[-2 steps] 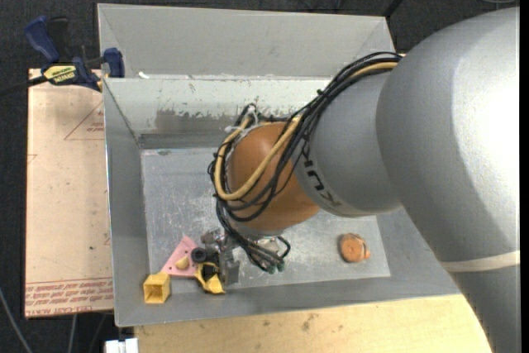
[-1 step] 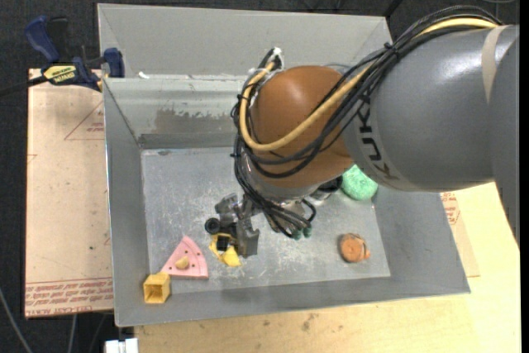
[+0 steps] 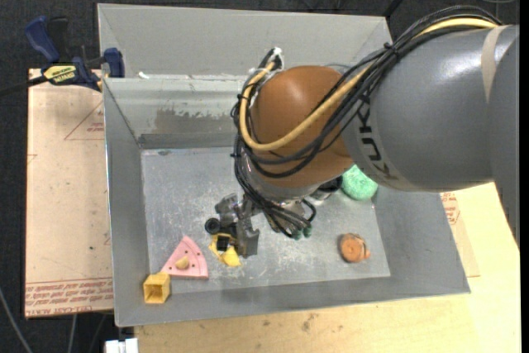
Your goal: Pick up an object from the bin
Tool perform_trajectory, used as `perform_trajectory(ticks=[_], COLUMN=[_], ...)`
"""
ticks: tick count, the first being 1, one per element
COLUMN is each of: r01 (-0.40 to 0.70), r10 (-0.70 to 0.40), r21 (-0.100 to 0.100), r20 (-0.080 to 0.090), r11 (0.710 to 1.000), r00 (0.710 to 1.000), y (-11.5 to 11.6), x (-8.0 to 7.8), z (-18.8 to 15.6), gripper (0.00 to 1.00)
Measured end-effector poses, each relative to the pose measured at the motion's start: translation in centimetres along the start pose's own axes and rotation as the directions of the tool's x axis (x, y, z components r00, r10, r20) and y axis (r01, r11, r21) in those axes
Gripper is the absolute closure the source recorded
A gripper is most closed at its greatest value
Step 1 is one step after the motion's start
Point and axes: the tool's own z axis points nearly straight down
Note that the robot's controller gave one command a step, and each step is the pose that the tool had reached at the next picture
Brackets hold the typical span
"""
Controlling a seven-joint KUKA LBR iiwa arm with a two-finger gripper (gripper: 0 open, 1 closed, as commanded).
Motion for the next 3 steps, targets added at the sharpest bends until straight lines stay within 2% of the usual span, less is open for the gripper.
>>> perform_trajectory(ticks=[3], r01=[0.0], r10=[0.0], r21=[0.0], r20=[0.0], r11=[1.0], r00=[1.0], y=[0.0], x=[0.0], z=[0.01], gripper=[1.0])
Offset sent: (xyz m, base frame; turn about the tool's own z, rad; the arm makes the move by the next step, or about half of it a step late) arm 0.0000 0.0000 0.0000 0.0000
